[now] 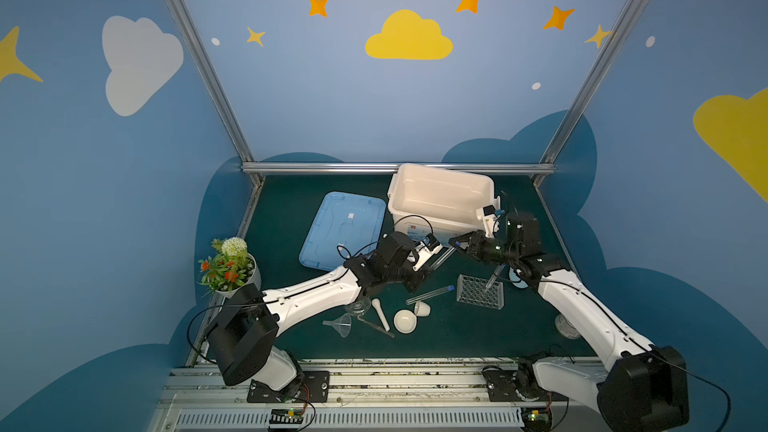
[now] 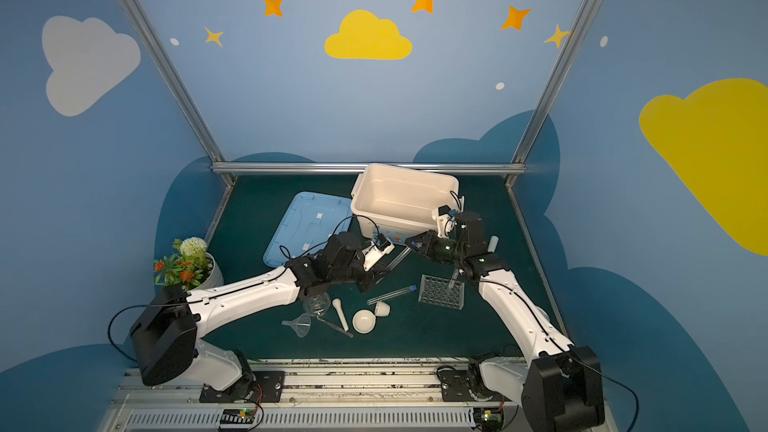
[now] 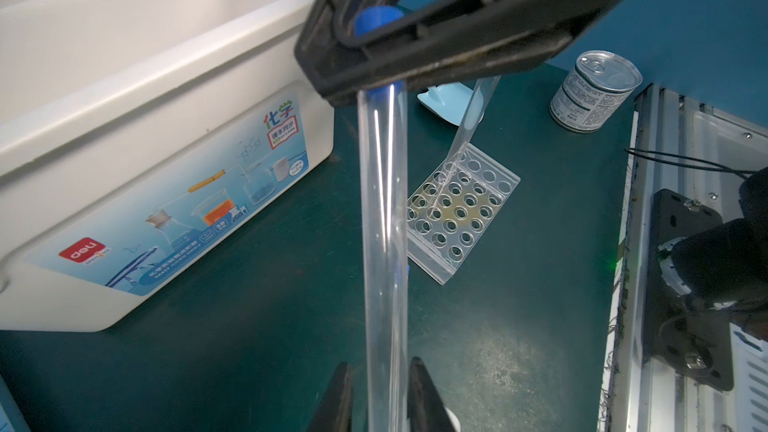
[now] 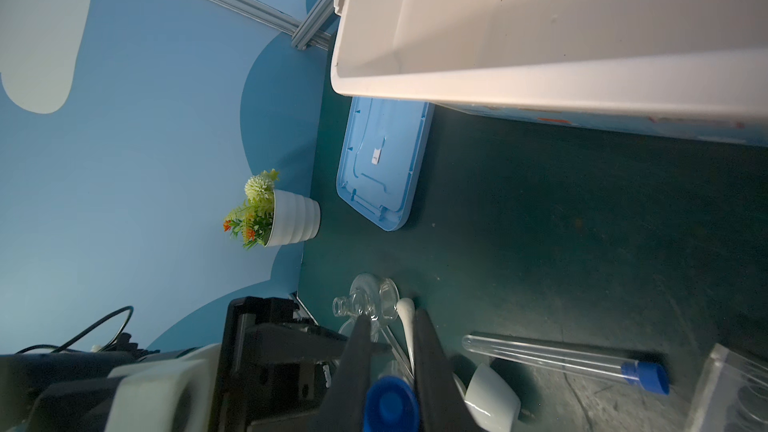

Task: Organize the chemistry lab equipment
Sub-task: 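Grip the tube's blue cap with the right gripper while the left gripper opens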

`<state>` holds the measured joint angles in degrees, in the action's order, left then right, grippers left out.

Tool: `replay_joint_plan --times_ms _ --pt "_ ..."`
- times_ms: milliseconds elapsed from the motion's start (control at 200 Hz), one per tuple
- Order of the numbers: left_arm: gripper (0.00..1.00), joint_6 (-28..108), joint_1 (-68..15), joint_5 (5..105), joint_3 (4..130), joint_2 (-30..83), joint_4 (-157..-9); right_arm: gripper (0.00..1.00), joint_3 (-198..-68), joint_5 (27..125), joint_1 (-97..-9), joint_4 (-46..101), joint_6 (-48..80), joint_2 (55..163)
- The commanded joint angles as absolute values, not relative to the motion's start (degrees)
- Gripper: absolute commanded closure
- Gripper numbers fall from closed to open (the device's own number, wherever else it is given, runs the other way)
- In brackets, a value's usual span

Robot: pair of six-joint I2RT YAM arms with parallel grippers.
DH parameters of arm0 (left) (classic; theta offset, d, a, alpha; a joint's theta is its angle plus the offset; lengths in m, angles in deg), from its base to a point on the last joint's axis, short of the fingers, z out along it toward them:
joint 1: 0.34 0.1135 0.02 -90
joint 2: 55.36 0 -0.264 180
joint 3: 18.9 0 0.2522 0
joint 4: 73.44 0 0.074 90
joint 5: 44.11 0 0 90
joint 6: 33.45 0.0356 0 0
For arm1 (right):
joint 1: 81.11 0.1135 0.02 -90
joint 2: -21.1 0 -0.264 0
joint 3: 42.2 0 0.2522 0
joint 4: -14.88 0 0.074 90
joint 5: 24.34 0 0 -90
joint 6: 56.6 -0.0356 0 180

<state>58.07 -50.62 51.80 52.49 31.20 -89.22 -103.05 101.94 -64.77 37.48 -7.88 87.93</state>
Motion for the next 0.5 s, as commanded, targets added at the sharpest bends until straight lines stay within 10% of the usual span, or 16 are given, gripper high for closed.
replay_joint_plan --times_ms 0,395,496 --pt "0.63 57.8 -50.7 50.6 52.5 31.3 -88.8 0.88 -103.2 100.6 -64.6 39.2 -6.3 86.7" --pt "0.01 55.1 -50.6 41.0 49.0 29.0 -88.5 0.93 -107.1 86.8 -65.2 51.5 3.5 81.5" --pt "0.00 54.9 -50.4 38.9 48.3 28.8 -88.9 0.93 -107.0 79.7 -64.4 54.6 6.7 78.7"
